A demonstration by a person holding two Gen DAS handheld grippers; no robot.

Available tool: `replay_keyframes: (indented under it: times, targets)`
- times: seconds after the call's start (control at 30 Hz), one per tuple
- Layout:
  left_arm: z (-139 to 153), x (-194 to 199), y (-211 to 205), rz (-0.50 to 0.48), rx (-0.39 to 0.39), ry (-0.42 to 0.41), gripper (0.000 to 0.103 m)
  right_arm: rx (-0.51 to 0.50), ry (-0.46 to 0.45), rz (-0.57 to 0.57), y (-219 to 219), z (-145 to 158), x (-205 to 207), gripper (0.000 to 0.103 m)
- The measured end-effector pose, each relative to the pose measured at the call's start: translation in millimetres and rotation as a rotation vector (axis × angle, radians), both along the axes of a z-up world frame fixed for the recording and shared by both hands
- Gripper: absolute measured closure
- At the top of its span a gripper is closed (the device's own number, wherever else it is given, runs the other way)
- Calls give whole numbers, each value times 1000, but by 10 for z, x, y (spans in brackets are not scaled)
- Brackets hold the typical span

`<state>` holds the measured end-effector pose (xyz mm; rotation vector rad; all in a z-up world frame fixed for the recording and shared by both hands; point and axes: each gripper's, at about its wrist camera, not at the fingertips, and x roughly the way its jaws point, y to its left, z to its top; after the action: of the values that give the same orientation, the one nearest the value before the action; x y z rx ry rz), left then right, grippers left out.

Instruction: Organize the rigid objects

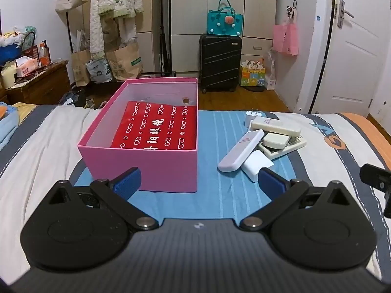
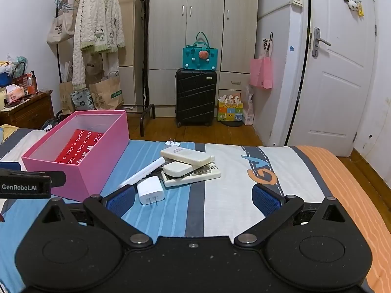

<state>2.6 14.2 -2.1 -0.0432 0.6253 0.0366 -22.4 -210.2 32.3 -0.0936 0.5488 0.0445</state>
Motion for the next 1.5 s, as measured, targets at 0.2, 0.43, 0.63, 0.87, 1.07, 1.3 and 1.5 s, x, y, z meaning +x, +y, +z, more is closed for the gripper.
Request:
replay_keyframes:
  times: [0.2,0.43,0.63,0.87,1.07,1.3,1.5]
  targets:
    - [-11,-9,13,11,17,-1,0,1,0,-3,-29,-47,-23,0]
    - [-10,-24,1,-1,37,-5,0,-5,0,2,-5,-42,1,0]
    - [-10,-47,-28,5,57,-10,0,-13,-13,3,7,-16,-27,0]
    - [-30,-47,-22,15,92,15,0,-31,-2,-9,34,-27,-32,0]
    - [-29,-48,-13,5,90,29,0,-40,-3,1,96,6,-61,0]
    - [-16,-21,34,20,71,27,0,-35,14,21,123,-11,-41,0]
    - [-12,-39,110,33,53,7,0,-11,12,26,125,45,-32,0]
